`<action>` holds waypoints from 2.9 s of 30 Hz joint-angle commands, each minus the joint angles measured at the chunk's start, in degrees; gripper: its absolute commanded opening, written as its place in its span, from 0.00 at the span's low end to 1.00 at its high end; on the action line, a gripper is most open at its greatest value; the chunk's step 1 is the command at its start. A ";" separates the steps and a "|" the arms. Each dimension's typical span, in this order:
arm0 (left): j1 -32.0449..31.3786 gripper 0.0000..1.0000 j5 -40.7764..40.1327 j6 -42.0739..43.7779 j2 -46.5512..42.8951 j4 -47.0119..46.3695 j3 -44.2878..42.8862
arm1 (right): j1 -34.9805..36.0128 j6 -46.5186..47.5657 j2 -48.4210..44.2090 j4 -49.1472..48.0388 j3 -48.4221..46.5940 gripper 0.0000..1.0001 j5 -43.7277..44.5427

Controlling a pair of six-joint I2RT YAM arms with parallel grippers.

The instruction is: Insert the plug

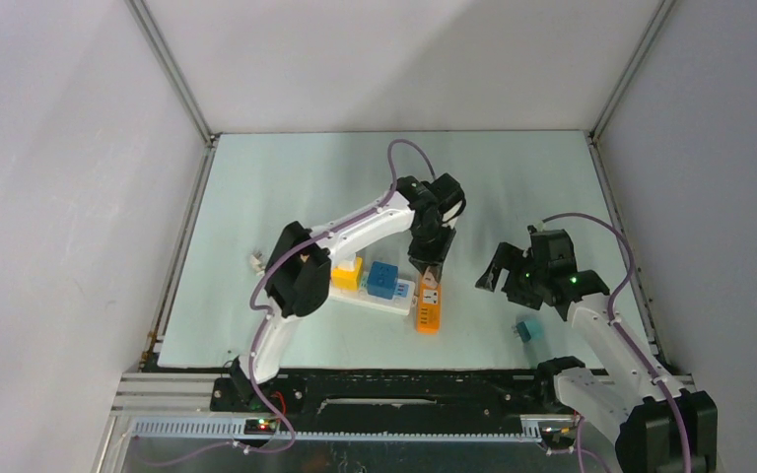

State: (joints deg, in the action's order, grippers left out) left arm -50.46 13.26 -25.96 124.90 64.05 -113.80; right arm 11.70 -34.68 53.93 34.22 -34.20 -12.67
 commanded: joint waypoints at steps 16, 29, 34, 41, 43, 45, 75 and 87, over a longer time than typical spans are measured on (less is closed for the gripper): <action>2.00 0.00 -1.90 -3.08 1.25 -3.25 -1.09 | -0.25 2.38 -0.40 -0.03 -0.43 0.89 -0.14; 2.26 0.00 -2.73 -2.83 3.08 0.33 -0.99 | -0.23 2.35 0.01 -0.57 -0.31 0.89 -0.64; 1.65 0.00 0.13 -3.77 2.16 -3.00 0.68 | -0.17 2.16 0.38 -1.10 -0.12 0.89 -1.30; 0.81 0.00 1.90 -4.31 2.72 -4.05 0.81 | -0.08 2.43 0.63 -1.35 -0.08 0.89 -1.13; 0.85 0.00 0.81 -4.32 2.65 -3.68 0.98 | -0.10 2.42 0.58 -1.38 -0.08 0.89 -1.22; 0.96 0.00 -0.63 -4.52 2.47 -3.27 1.10 | -0.09 2.42 0.56 -1.56 0.07 0.89 -1.38; 2.60 0.00 -5.42 -7.36 -0.79 -7.55 5.36 | 1.61 2.90 1.62 -4.54 1.47 0.88 -4.37; 2.06 0.00 -13.07 -11.01 2.40 -3.96 0.65 | 2.20 3.47 4.85 -9.54 2.12 0.88 -11.09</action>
State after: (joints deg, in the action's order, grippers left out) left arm -48.73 7.38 -34.85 125.69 58.89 -110.93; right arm 13.74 -32.25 57.69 27.92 -32.05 -21.26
